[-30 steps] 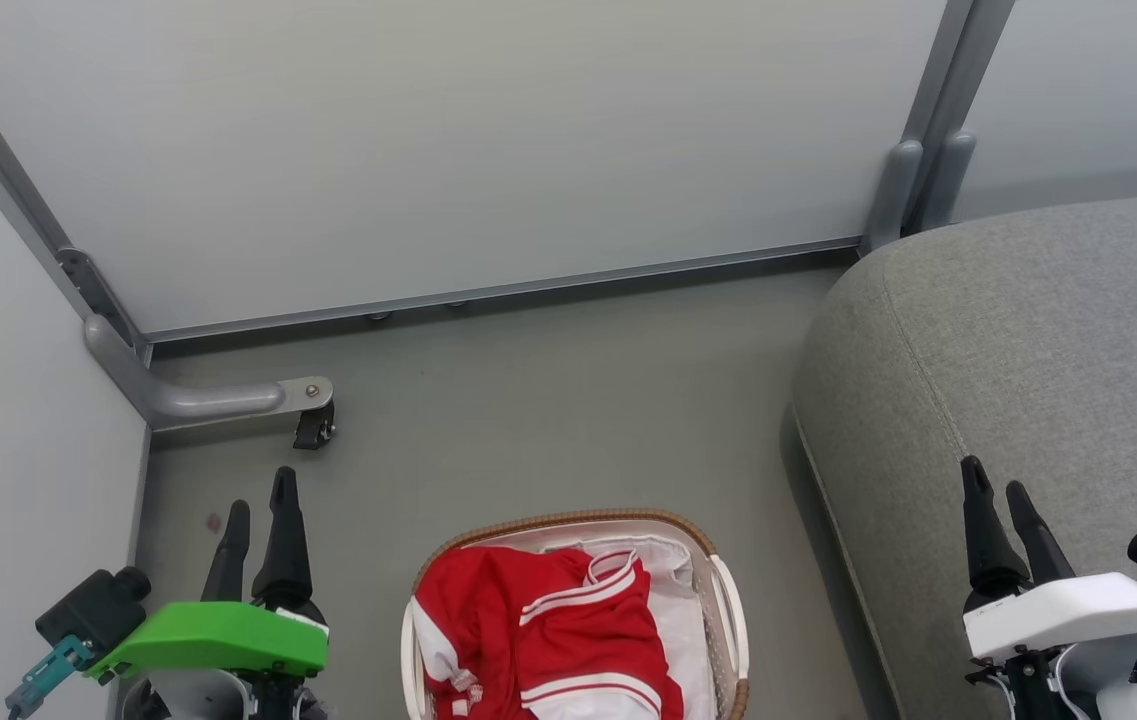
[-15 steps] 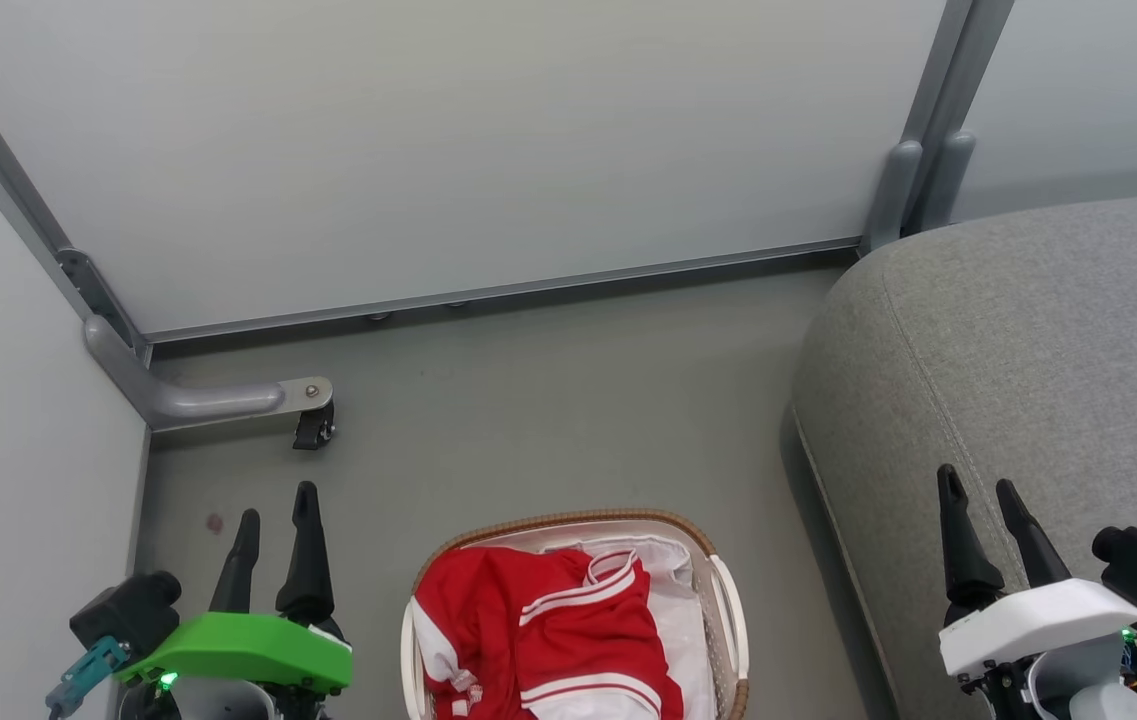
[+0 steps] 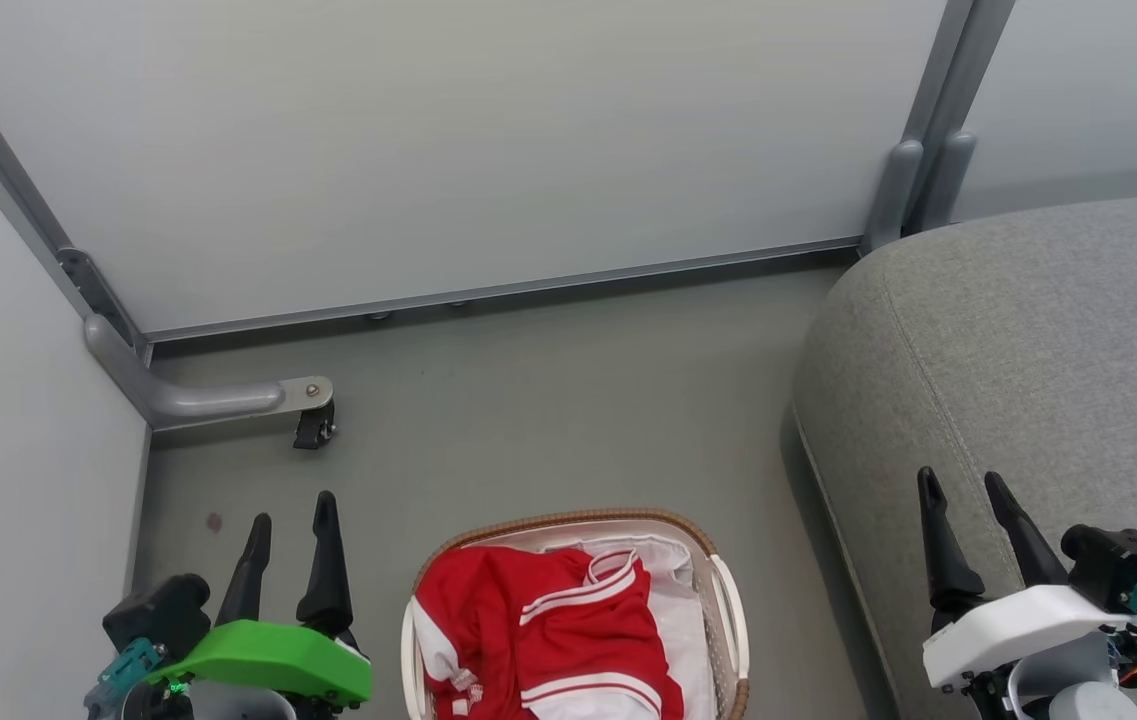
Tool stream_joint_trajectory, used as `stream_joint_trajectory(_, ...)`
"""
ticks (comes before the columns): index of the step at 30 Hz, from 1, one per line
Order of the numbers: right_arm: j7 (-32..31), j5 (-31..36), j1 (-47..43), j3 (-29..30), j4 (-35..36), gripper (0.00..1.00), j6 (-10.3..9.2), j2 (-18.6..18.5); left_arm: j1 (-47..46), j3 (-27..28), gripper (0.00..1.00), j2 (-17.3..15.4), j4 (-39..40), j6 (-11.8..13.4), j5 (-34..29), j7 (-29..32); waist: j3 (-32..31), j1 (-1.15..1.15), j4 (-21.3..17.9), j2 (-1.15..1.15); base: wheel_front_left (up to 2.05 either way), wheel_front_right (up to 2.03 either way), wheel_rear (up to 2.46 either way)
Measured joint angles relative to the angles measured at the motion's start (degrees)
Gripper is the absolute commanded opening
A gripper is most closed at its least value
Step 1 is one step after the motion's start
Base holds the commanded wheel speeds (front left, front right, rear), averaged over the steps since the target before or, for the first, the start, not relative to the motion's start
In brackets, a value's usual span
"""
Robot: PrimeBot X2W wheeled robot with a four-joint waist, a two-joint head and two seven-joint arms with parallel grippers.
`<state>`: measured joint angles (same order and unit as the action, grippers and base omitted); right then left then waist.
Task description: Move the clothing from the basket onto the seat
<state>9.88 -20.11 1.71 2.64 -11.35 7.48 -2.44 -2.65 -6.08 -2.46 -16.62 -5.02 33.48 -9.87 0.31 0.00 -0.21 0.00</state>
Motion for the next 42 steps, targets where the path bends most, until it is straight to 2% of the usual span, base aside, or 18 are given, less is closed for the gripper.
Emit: stream_joint_trajectory(42,4.79,19.69,0.05,-1.33,-1.16,1.0,0.0,-0.25,-0.01,-3.09,1.0,-0.21,-3.35,1.01,-14.78,-4.83,0.1,0.0,0.58,0.0,0.0,0.0,0.0)
